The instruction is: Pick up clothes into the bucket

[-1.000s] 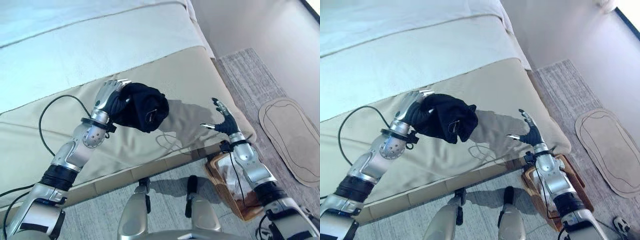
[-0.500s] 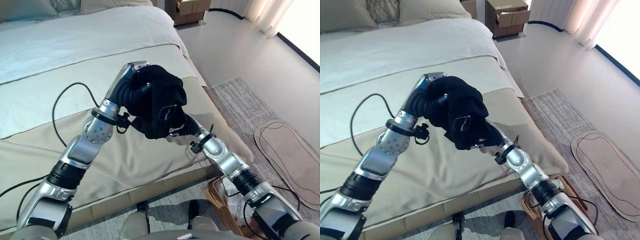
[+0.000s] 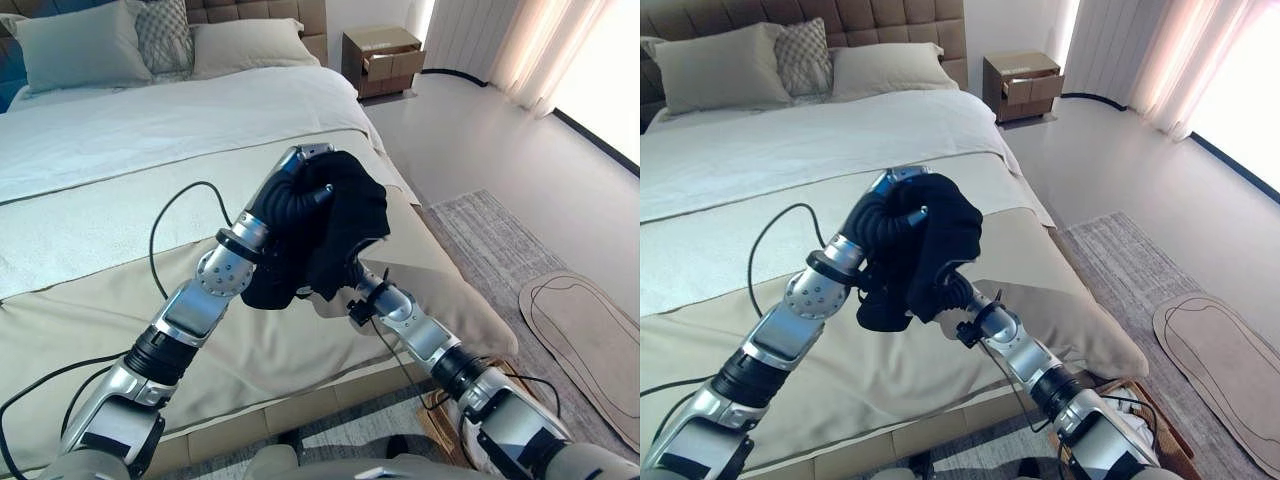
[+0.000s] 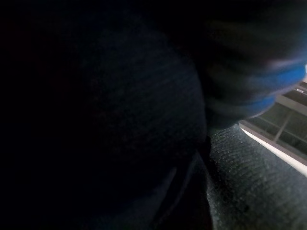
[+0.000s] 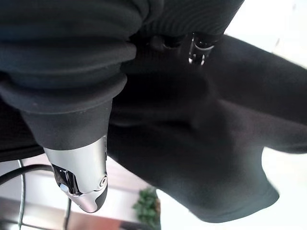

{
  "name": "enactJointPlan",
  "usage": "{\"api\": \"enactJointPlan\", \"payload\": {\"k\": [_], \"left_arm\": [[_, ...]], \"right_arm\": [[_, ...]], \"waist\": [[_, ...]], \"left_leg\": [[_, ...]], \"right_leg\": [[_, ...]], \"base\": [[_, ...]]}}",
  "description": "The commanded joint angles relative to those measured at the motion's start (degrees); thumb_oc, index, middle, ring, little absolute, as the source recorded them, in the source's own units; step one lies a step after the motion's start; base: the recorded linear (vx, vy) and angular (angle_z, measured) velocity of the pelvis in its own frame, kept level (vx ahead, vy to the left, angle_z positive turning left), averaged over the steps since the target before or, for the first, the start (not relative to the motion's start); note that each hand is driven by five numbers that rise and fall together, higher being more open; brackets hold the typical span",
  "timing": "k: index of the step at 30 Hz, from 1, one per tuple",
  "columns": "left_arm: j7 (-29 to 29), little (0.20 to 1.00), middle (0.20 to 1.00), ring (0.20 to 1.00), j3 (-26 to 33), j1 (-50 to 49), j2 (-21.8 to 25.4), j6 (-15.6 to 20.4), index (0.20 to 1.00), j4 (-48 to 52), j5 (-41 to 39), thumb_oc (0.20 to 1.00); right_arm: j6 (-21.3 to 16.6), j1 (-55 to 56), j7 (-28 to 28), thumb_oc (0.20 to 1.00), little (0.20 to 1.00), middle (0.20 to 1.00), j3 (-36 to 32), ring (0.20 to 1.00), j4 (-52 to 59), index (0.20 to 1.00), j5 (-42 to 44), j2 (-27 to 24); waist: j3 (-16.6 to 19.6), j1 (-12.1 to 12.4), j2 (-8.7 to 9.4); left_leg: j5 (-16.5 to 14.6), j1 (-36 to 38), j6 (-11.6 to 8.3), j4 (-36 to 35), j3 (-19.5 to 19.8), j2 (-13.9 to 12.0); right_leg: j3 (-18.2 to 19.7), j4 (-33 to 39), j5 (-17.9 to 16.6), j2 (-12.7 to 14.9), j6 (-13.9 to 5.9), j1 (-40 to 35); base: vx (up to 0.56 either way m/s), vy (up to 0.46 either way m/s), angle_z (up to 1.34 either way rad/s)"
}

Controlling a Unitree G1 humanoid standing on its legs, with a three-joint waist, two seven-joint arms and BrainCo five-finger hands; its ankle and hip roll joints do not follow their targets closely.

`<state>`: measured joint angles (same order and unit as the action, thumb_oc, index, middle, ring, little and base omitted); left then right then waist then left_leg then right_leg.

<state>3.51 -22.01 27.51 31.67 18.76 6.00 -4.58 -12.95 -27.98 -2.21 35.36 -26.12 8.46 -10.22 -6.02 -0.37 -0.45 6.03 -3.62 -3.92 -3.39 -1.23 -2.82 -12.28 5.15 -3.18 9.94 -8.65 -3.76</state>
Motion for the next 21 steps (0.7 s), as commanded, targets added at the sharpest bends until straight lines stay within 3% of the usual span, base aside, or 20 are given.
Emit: {"api": "enactJointPlan", "payload": {"k": [1,2,3,4,5,9,14,21], "left_arm": [[1.6,0.200,0.200,0.200,0.2,5.3,-3.5,3.1,0.200,6.8,-5.9,0.200],[1.6,0.200,0.200,0.200,0.2,5.1,-3.4,2.9,0.200,7.0,-6.3,0.200],[1.6,0.200,0.200,0.200,0.2,4.8,-3.6,3.0,0.200,7.1,-6.6,0.200],[2.0,0.200,0.200,0.200,0.3,4.6,-3.5,2.9,0.200,7.1,-6.4,0.200],[2.1,0.200,0.200,0.200,0.5,4.5,-3.6,2.8,0.200,7.2,-6.3,0.200],[2.4,0.200,0.200,0.200,0.9,3.5,-4.4,2.9,0.200,7.1,-7.0,0.200],[2.3,0.200,0.200,0.200,2.4,1.8,-4.3,2.9,0.200,7.2,-7.8,0.200],[1.5,0.200,0.200,0.200,5.6,-2.2,-4.4,3.4,0.200,5.7,-9.9,0.200]], "right_arm": [[-0.2,-5.6,5.0,1.000,1.000,1.000,0.2,1.000,-1.3,1.000,-1.2,4.2],[-0.3,-5.9,5.7,1.000,1.000,1.000,-0.2,1.000,-1.0,1.000,-2.3,4.1],[-0.3,-6.1,6.6,0.595,0.595,0.595,-0.4,0.595,-0.7,0.595,-3.8,4.0],[-0.1,-6.5,7.8,0.498,0.498,0.498,-0.7,0.498,-0.5,0.498,-5.9,3.6],[0.0,-6.6,8.2,0.200,0.200,0.200,-0.8,0.200,-0.1,0.200,-7.2,3.3],[0.2,-6.0,8.9,0.200,0.200,0.200,-1.0,0.200,0.2,0.200,-10.0,2.6],[-0.4,-1.8,8.9,0.200,0.200,0.200,-3.9,0.200,1.2,0.200,-6.0,1.0],[-3.5,8.7,2.9,0.200,0.200,0.200,-11.7,0.200,8.3,0.200,12.8,-3.0]], "waist": [[2.2,1.9,2.22],[2.3,1.9,2.18],[2.4,1.9,2.13],[2.5,1.8,2.12],[2.5,1.8,2.11],[2.7,1.8,2.06],[2.7,1.4,1.83],[2.6,0.2,1.74]], "left_leg": [[-5.8,1.9,-0.41,4.5,-0.3,-1.8],[-5.9,1.8,-0.42,4.5,-0.2,-1.8],[-5.9,1.9,-0.43,4.5,-0.2,-1.8],[-5.8,2.0,-0.45,4.5,-0.2,-1.9],[-5.9,2.0,-0.45,4.6,-0.2,-1.9],[-5.7,2.2,-0.68,4.6,0.0,-2.0],[-5.4,2.3,-1.13,4.6,0.2,-2.4],[-4.6,2.1,-2.11,4.7,0.3,-3.9]], "right_leg": [[-0.6,-1.3,-1.1,1.6,-1.19,1.2],[-0.6,-1.3,-1.1,1.6,-1.17,1.2],[-0.6,-1.3,-1.1,1.6,-1.14,1.1],[-0.7,-1.3,-1.1,1.5,-1.12,1.0],[-0.7,-1.4,-1.0,1.5,-1.07,0.8],[-1.1,-1.6,-0.6,1.4,-0.89,0.4],[-1.7,-1.7,-0.3,1.1,-0.62,0.1],[-1.9,-1.6,0.2,-0.4,0.15,0.0]], "base": [[0.00,0.000,0.00],[0.00,0.000,0.00],[0.00,0.000,0.00],[0.00,0.000,0.00],[0.00,0.000,0.00],[0.00,-0.011,0.02],[-0.01,-0.027,0.06],[-0.02,-0.049,0.03]]}}
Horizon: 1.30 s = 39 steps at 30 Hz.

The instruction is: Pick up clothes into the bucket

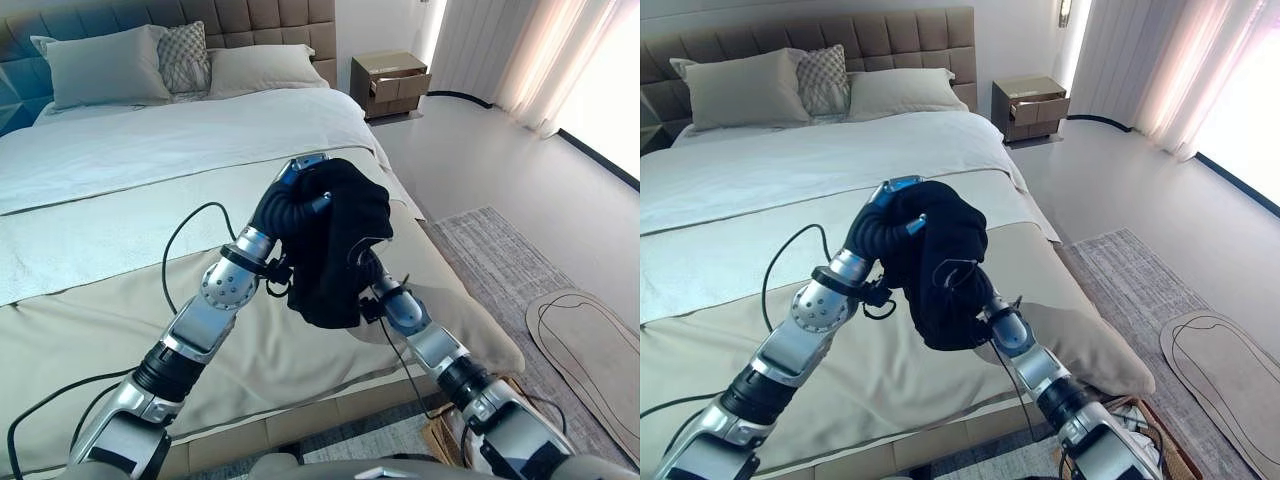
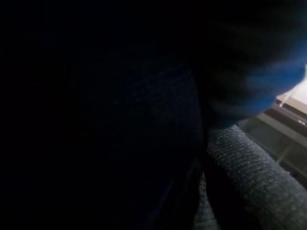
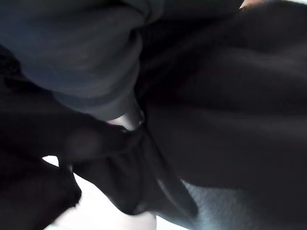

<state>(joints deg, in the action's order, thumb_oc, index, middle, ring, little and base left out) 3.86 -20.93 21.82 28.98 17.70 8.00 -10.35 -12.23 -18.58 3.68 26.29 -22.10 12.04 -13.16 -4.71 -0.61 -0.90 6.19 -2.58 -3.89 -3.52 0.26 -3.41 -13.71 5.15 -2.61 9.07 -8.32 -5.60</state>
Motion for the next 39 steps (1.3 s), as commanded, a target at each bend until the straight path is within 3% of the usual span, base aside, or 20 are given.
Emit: {"api": "enactJointPlan", "payload": {"k": [1,7,8,10,13,14,15,16,17,23,30,33,35,36,39], "left_arm": [[1.4,0.200,0.200,0.200,5.2,2.7,-1.8,4.6,0.200,3.0,-4.1,0.200],[1.3,0.200,0.200,0.200,8.9,-3.3,-3.8,5.3,0.200,-0.1,-5.0,0.200],[1.2,0.200,0.200,0.200,9.3,-4.1,-4.2,5.3,0.200,-0.4,-5.1,0.200],[1.7,0.200,0.200,0.200,10.6,-5.9,-5.5,5.6,0.200,-1.3,-4.9,0.200],[1.7,0.200,0.200,0.200,11.8,-8.4,-6.7,6.1,0.200,-3.0,-4.2,0.200],[1.5,0.420,0.420,0.420,11.0,-10.1,-8.1,6.1,0.420,-5.2,-4.7,0.420],[1.4,0.464,0.464,0.464,11.0,-10.2,-8.1,6.1,0.464,-5.3,-4.7,0.464],[1.4,0.583,0.583,0.583,10.2,-10.8,-8.7,5.9,0.583,-7.2,-4.4,0.583],[1.1,1.000,1.000,1.000,9.5,-11.3,-8.9,6.0,1.000,-8.5,-4.0,1.000],[-0.7,1.000,1.000,1.000,6.1,-14.9,-8.7,4.8,1.000,-17.9,-0.8,1.000],[-2.8,1.000,1.000,1.000,7.7,-22.0,-8.3,5.3,1.000,-21.5,-1.1,1.000],[-3.6,1.000,1.000,1.000,10.3,-24.6,-8.0,5.9,1.000,-19.6,-3.8,1.000],[-4.5,1.000,1.000,1.000,12.0,-26.5,-7.4,7.0,1.000,-17.9,-5.4,1.000],[-4.5,1.000,1.000,1.000,12.0,-26.6,-7.4,7.0,1.000,-17.9,-5.5,1.000],[-5.7,1.000,1.000,1.000,13.8,-28.4,-6.8,7.4,1.000,-16.5,-7.5,1.000]], "right_arm": [[-5.1,1.1,-3.9,0.200,0.200,0.200,-4.3,0.200,6.1,0.200,12.3,-0.5],[-7.9,7.4,-7.4,0.200,0.200,0.200,-10.3,0.200,14.2,0.200,22.3,-2.5],[-8.0,8.2,-8.0,0.200,0.200,0.200,-10.9,0.200,15.1,0.200,23.7,-2.8],[-8.0,8.8,-9.5,0.200,0.200,0.200,-11.7,0.200,16.4,0.200,25.7,-2.9],[-8.0,9.9,-10.9,0.200,0.200,0.200,-12.8,0.200,18.0,0.200,28.3,-3.1],[-8.1,11.7,-11.7,0.200,0.200,0.200,-13.8,0.200,19.5,0.200,30.3,-2.9],[-8.0,11.8,-11.7,0.200,0.200,0.200,-13.8,0.200,19.6,0.200,30.3,-2.9],[-8.3,12.5,-11.8,0.200,0.200,0.200,-14.4,0.200,19.9,0.200,31.4,-2.4],[-8.4,13.1,-11.8,0.200,0.200,0.200,-14.8,0.200,20.0,0.200,31.7,-2.3],[-9.0,15.3,-10.1,0.200,0.200,0.200,-18.8,0.200,21.2,0.200,30.8,-2.1],[-11.3,17.8,-7.1,0.200,0.200,0.200,-27.8,0.200,20.0,0.200,31.0,-1.6],[-12.3,17.3,-5.2,0.200,0.200,0.200,-30.5,0.200,18.8,0.200,30.1,-1.4],[-12.9,17.5,-3.2,0.200,0.200,0.200,-32.5,0.200,17.5,0.200,28.6,-1.0],[-12.9,17.6,-3.1,0.200,0.200,0.200,-32.4,0.200,17.5,0.200,28.6,-1.0],[-13.3,19.6,-2.5,0.200,0.200,0.200,-36.1,0.200,17.7,0.200,27.5,-0.9]], "waist": [[1.3,0.1,2.24],[0.6,-1.1,2.31],[0.3,-1.0,2.47],[-0.7,-0.1,3.02],[-0.5,-0.3,3.17],[0.2,-1.2,3.10],[0.3,-1.1,3.10],[0.7,-1.5,2.96],[0.9,-1.6,2.85],[1.1,-3.1,2.65],[-0.4,-4.0,2.80],[-2.2,-2.3,3.04],[-3.5,-0.7,2.99],[-3.6,-0.8,3.01],[-4.5,-0.6,2.87]], "left_leg": [[-4.7,1.0,-2.28,5.1,-1.2,-3.6],[-6.1,0.5,-2.43,8.9,-0.5,-5.2],[-6.7,0.3,-2.68,10.2,0.7,-4.7],[-7.9,-0.5,-2.71,12.2,7.0,-1.3],[-9.4,-0.6,-1.73,11.3,10.9,1.2],[-9.3,0.0,-1.17,10.0,9.8,1.2],[-9.3,0.1,-1.16,9.9,9.7,1.2],[-9.2,0.6,-0.88,9.3,9.3,1.3],[-9.2,1.3,-0.47,8.6,8.7,1.4],[-9.9,2.4,1.75,7.1,4.3,3.1],[-11.7,2.9,4.26,7.4,-0.4,5.5],[-12.9,3.6,5.46,8.3,-2.7,6.0],[-13.4,4.6,5.40,8.3,-4.8,5.5],[-13.4,4.7,5.43,8.3,-4.8,5.5],[-13.8,3.8,5.14,9.9,-4.3,4.1]], "right_leg": [[-0.3,-1.5,-0.3,0.1,0.00,1.9],[1.8,-1.1,0.2,-2.2,1.31,1.8],[2.4,-1.2,0.1,-2.3,1.36,1.9],[4.4,-1.5,-0.3,-2.2,1.49,2.7],[5.6,-1.9,-0.8,-2.0,1.23,3.7],[6.0,-1.9,-1.0,-1.6,0.86,3.7],[6.1,-1.9,-1.0,-1.6,0.85,3.7],[6.4,-1.9,-1.0,-1.3,0.53,3.8],[6.9,-2.0,-1.1,-1.0,0.33,4.0],[10.4,-4.2,-1.6,1.4,-1.35,6.8],[14.1,-8.4,-2.3,4.0,-3.99,11.4],[11.7,-13.4,-2.1,5.5,-4.44,14.1],[4.3,-15.6,-5.0,11.2,-4.29,14.9],[4.3,-15.6,-5.0,11.3,-4.33,14.8],[4.9,-17.6,-7.0,14.8,-4.19,14.0]], "base": [[-0.03,-0.072,0.00],[-0.02,-0.065,-0.03],[-0.05,-0.035,-0.12],[-0.08,0.005,-0.24],[-0.02,0.046,-0.44],[0.02,0.077,-0.38],[0.04,0.104,-0.20],[0.02,0.089,-0.14],[0.03,0.136,-0.24],[-0.01,0.145,-0.41],[-0.03,0.151,-0.43],[-0.05,0.095,-0.71],[-0.03,-0.019,-0.81],[-0.01,-0.066,-0.72],[-0.01,-0.096,-0.23]]}}
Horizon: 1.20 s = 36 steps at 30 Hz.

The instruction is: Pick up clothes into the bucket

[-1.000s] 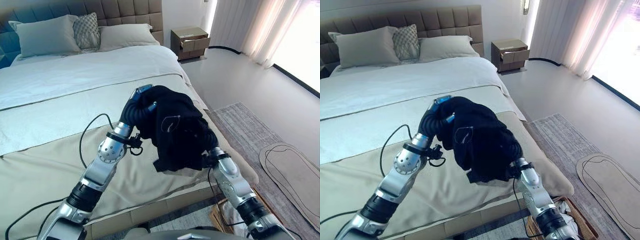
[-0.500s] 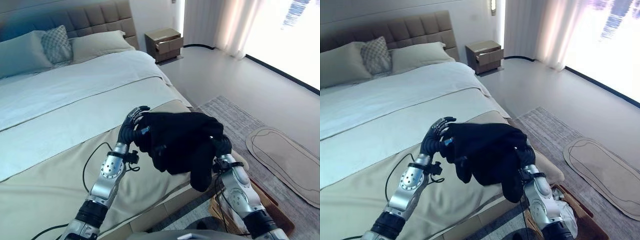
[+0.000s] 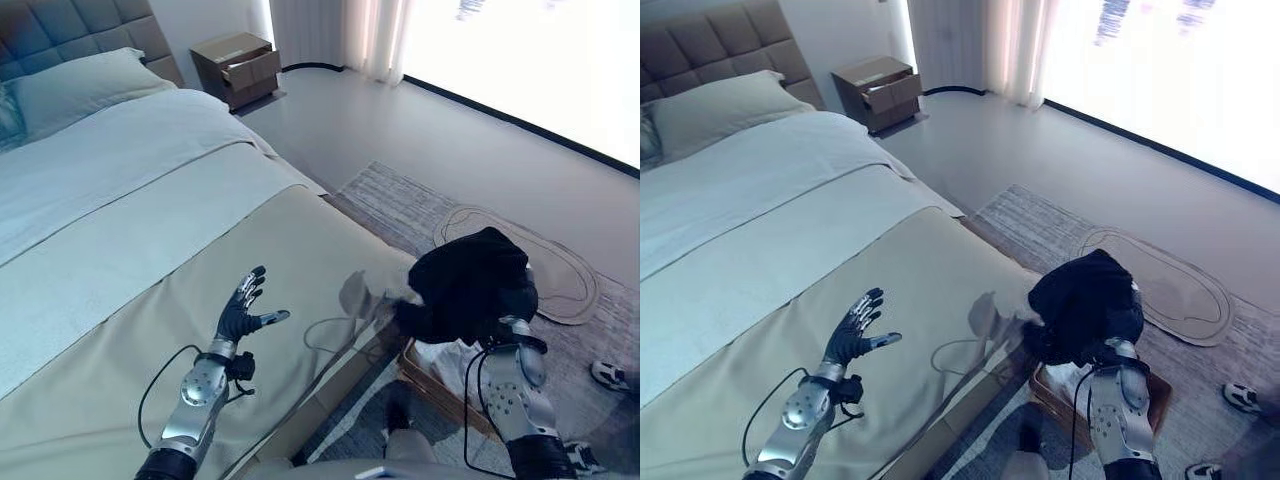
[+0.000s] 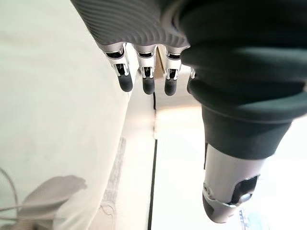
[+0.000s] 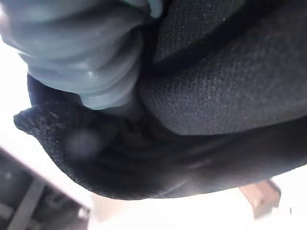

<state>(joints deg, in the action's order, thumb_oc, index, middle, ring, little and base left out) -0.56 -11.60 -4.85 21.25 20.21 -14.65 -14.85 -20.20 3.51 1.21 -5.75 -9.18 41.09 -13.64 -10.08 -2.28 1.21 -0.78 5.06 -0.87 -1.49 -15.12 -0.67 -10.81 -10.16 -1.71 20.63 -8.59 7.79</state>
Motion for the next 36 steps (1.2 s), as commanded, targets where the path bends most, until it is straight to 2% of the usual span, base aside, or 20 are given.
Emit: {"api": "enactJointPlan", "payload": {"k": [1,2,3,5,9,10,13,15,23,27,34,36], "left_arm": [[-1.4,1.000,1.000,1.000,5.0,-2.0,1.0,4.9,1.000,6.2,-3.5,1.000],[-1.4,1.000,1.000,1.000,5.0,-2.0,1.1,4.9,1.000,6.2,-3.6,1.000],[-1.3,1.000,1.000,1.000,6.3,-2.9,0.9,4.8,1.000,6.3,-4.1,1.000],[-0.8,1.000,1.000,1.000,7.4,-3.4,0.9,4.8,1.000,6.0,-4.7,1.000],[1.2,1.000,1.000,1.000,9.5,-3.1,1.1,5.3,1.000,5.8,-6.0,1.000],[2.1,1.000,1.000,1.000,9.9,-2.7,1.4,5.9,1.000,6.5,-5.7,1.000],[2.3,1.000,1.000,1.000,9.9,-1.9,1.9,6.6,1.000,7.5,-6.6,1.000],[2.6,1.000,1.000,1.000,9.5,0.0,2.4,7.3,1.000,8.8,-8.3,1.000],[5.7,1.000,1.000,1.000,8.1,4.0,2.0,8.6,1.000,11.3,-10.1,1.000],[7.6,1.000,1.000,1.000,7.6,5.4,1.8,9.4,1.000,14.1,-11.2,1.000],[10.2,1.000,1.000,1.000,7.5,6.2,2.1,10.4,1.000,17.1,-11.1,1.000],[11.2,1.000,1.000,1.000,6.8,6.4,2.3,10.9,1.000,18.2,-11.6,1.000]], "right_arm": [[-5.6,-2.3,0.2,0.200,0.200,0.200,-5.0,0.200,4.9,0.200,-1.5,-0.3],[-5.6,-2.3,0.2,0.200,0.200,0.200,-5.0,0.200,4.9,0.200,-1.5,-0.3],[-5.9,-1.9,0.7,0.200,0.200,0.200,-6.5,0.200,5.4,0.200,-1.7,-0.2],[-6.7,-2.3,1.7,0.200,0.200,0.200,-8.0,0.200,5.5,0.200,-1.7,-0.3],[-8.5,-4.7,4.8,0.200,0.200,0.200,-10.5,0.200,5.1,0.200,-1.5,-1.1],[-8.8,-5.8,6.4,0.200,0.200,0.200,-11.3,0.200,3.9,0.200,-2.5,-2.7],[-8.5,-7.3,8.1,0.200,0.200,0.200,-11.2,0.200,1.0,0.200,-4.7,-5.3],[-8.5,-10.6,10.4,0.200,0.200,0.200,-9.9,0.200,-1.7,0.200,-7.0,-8.4],[-7.6,-18.5,16.4,0.200,0.200,0.200,-5.7,0.200,-8.1,0.200,-12.2,-13.9],[-7.6,-23.5,19.9,0.200,0.200,0.200,-4.4,0.200,-12.5,0.200,-13.6,-17.3],[-6.9,-29.7,24.1,0.200,0.200,0.200,-3.0,0.200,-19.3,0.200,-15.2,-21.1],[-6.7,-32.1,25.7,0.200,0.200,0.200,-2.8,0.200,-24.4,0.200,-14.7,-22.7]], "waist": [[0.9,1.2,0.93],[0.9,1.1,0.95],[0.8,1.3,1.70],[1.0,1.0,3.05],[-0.3,1.1,4.40],[-1.7,0.8,4.23],[-3.9,0.3,3.57],[-6.9,-0.6,2.38],[-11.4,-1.0,0.21],[-13.1,-1.0,-1.33],[-14.5,-0.9,-3.33],[-15.2,-0.9,-4.26]], "left_leg": [[-6.9,-4.2,1.97,8.2,11.1,1.2],[-7.0,-4.3,1.98,8.3,11.2,1.2],[-7.2,-5.3,1.49,9.2,11.0,0.8],[-7.6,-7.2,0.93,10.7,10.7,0.6],[-8.1,-12.1,-0.74,15.5,10.4,-1.4],[-7.6,-13.8,-1.51,16.4,11.0,-2.5],[-6.9,-16.0,-2.15,17.2,11.8,-3.5],[-5.9,-19.3,-2.80,18.1,12.4,-4.8],[-5.5,-28.6,-3.17,22.8,12.9,-5.3],[-6.2,-34.9,-3.52,26.4,13.3,-5.6],[-6.0,-41.9,-3.75,28.7,12.8,-6.0],[-6.2,-44.6,-3.76,30.1,12.7,-5.8]], "right_leg": [[1.4,-2.0,-8.2,4.1,-3.83,0.0],[1.3,-1.9,-8.3,4.1,-3.84,-0.1],[-0.1,-0.9,-9.6,5.8,-4.43,-0.8],[-0.3,2.0,-10.2,5.1,-5.11,-1.2],[-0.9,6.0,-8.0,2.7,-5.38,-1.5],[-0.8,5.7,-6.7,1.9,-5.07,-0.6],[-0.6,4.4,-5.6,1.1,-4.44,1.7],[0.5,1.5,-4.7,0.7,-3.49,6.5],[3.5,-6.1,-2.6,-0.2,-2.29,17.9],[5.1,-10.4,-1.2,-0.8,-1.74,24.5],[7.1,-13.5,-1.0,-1.3,-1.34,32.7],[7.8,-15.3,-0.8,-1.3,-1.29,35.7]], "base": [[0.00,-0.068,0.08],[-0.01,-0.125,0.09],[-0.01,-0.133,0.11],[-0.03,-0.198,-0.05],[-0.10,-0.205,-0.24],[-0.13,-0.165,-0.30],[-0.16,-0.130,-0.15],[-0.25,-0.132,0.04],[-0.14,-0.078,-0.01],[-0.12,-0.066,0.00],[-0.08,-0.007,-0.05],[-0.05,-0.007,-0.05]]}}
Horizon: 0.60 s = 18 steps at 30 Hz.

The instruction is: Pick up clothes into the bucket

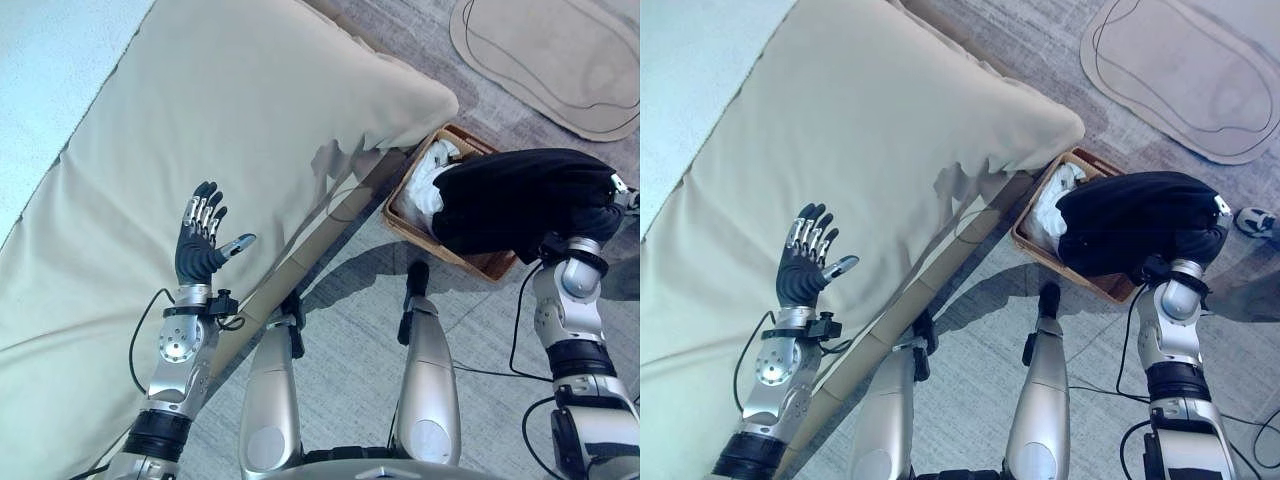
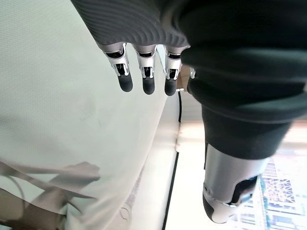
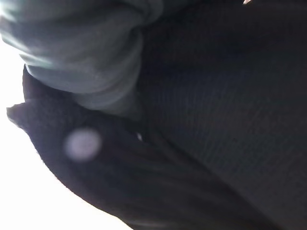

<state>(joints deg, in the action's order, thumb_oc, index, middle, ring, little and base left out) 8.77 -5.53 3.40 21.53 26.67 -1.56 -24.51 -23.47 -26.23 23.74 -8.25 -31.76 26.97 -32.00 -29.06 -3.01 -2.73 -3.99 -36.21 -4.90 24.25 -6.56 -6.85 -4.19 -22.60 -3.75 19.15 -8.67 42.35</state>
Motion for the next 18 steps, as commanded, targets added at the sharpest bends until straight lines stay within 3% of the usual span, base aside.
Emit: {"api": "enactJointPlan", "payload": {"k": [1,8,11,12,18], "left_arm": [[1.9,1.000,1.000,1.000,0.5,-1.6,2.2,4.6,1.000,5.5,-2.3,1.000],[1.4,1.000,1.000,1.000,-2.0,0.3,2.6,5.4,1.000,8.4,-5.0,1.000],[-2.0,1.000,1.000,1.000,-3.6,1.7,1.3,5.0,1.000,7.7,-11.3,1.000],[-1.9,1.000,1.000,1.000,-3.8,1.9,1.1,4.9,1.000,7.0,-11.9,1.000],[-2.4,1.000,1.000,1.000,-4.5,2.0,0.1,5.0,1.000,7.6,-13.8,1.000]], "right_arm": [[-3.4,-3.6,3.3,0.200,0.200,0.200,-0.1,0.200,-4.7,0.200,0.1,-5.2],[-0.7,-11.6,2.7,0.200,0.200,0.200,4.5,0.200,-17.9,0.200,2.0,-9.8],[1.4,-15.5,1.8,0.200,0.200,0.200,8.1,0.200,-22.7,0.200,1.1,-12.2],[2.1,-16.6,1.9,0.200,0.200,0.200,8.7,0.200,-24.2,0.200,0.7,-12.9],[3.1,-23.4,2.6,0.200,0.200,0.200,11.0,0.200,-28.5,0.200,1.0,-18.7]], "waist": [[3.7,-0.1,-0.72],[2.7,0.4,-2.69],[2.1,0.6,-3.56],[2.2,0.9,-3.97],[1.1,1.3,-5.31]], "left_leg": [[-3.1,-4.5,0.26,4.9,4.1,0.4],[-3.3,-9.7,0.34,6.6,3.5,1.0],[-3.5,-10.9,0.42,7.4,2.8,1.1],[-5.2,-10.6,0.08,7.8,3.1,1.0],[-5.9,-13.1,0.24,9.8,2.5,1.4]], "right_leg": [[1.6,-3.6,1.3,0.2,-1.16,2.5],[3.8,-5.8,1.6,0.2,-0.92,8.9],[4.9,-7.2,1.9,0.2,-0.83,10.9],[5.3,-8.2,3.7,0.0,-1.26,11.1],[6.9,-10.8,4.6,-0.1,-1.04,14.8]], "base": [[-0.04,-0.002,-0.02],[-0.03,0.014,-0.02],[0.01,0.029,-0.05],[0.08,0.022,-0.09],[0.01,0.006,-0.08]]}}
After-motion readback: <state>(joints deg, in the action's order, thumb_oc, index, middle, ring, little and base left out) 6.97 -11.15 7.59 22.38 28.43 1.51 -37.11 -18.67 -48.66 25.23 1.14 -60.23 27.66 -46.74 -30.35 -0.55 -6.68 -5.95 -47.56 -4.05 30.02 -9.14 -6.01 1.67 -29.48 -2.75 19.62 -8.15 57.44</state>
